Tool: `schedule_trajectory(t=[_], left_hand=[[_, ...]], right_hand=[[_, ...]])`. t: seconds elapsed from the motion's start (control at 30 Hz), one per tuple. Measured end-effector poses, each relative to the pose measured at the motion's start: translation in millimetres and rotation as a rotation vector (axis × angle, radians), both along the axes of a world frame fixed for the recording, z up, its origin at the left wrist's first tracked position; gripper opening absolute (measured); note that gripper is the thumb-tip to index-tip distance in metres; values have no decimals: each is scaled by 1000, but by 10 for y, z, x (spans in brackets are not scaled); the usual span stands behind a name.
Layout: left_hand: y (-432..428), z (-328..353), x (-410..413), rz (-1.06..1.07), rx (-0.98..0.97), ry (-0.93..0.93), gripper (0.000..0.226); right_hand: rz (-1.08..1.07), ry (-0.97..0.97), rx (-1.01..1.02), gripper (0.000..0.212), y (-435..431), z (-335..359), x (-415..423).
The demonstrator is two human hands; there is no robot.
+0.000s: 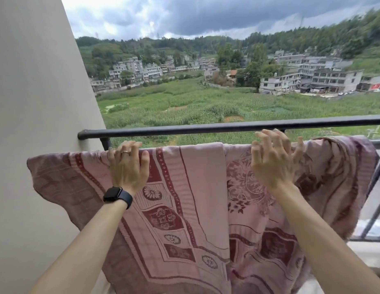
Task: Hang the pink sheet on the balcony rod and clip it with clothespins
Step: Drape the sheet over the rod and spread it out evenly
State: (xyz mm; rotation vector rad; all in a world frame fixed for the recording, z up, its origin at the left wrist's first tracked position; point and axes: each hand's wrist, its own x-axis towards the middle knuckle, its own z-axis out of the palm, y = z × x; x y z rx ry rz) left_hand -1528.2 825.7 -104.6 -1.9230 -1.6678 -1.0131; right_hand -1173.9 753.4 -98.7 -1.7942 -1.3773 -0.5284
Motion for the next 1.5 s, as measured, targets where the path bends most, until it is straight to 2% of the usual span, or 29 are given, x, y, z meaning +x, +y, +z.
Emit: schedule_trajectory(t=[0.13, 0.27, 0.43, 0.53, 0.6, 0.67, 0.77, 0.9, 1.03, 1.13, 1.3, 1.4, 1.5], left_hand=[[-62, -83, 419, -147, -31, 57, 45], [-48, -202, 89, -133, -2, 92, 43], [8, -178, -570, -95, 14, 146, 50], [-42, -141, -516, -137, 23, 119, 48], [-78, -73, -300, -207, 71, 103, 47], [-97, 22, 2, -278, 82, 113, 49], [-123, 13, 224, -302, 66, 128, 48], [-67, -216, -106, -263, 255, 236, 37], [-94, -307, -381, -298, 301, 251, 42], [-184, -173, -357, -297, 262, 211, 45], [-225, 178, 5, -367, 152, 158, 40], [-207, 149, -62, -257, 229, 297, 42], [-148, 122, -247, -201, 250, 301, 46]], right_hand=[[123, -85, -83, 37, 141, -88, -710], [72, -184, 8, 38, -16, -236, -472], [-141, -42, 24, 44, -332, -288, 222], [-135, 58, 71, 39, -335, -156, 13], [-81, 37, 91, 39, -246, -47, -294], [-25, -45, 32, 43, -122, 20, -561], [17, -17, -62, 38, -71, -63, -745], [1, -210, 144, 32, -293, -358, -665], [-14, -229, 233, 35, -408, -485, -796], [-3, -147, 179, 36, -382, -237, -906], [-38, -106, -106, 52, -194, 73, -822], [-77, -171, -122, 50, -341, -7, -545], [-145, -156, -111, 54, -532, -22, -95]])
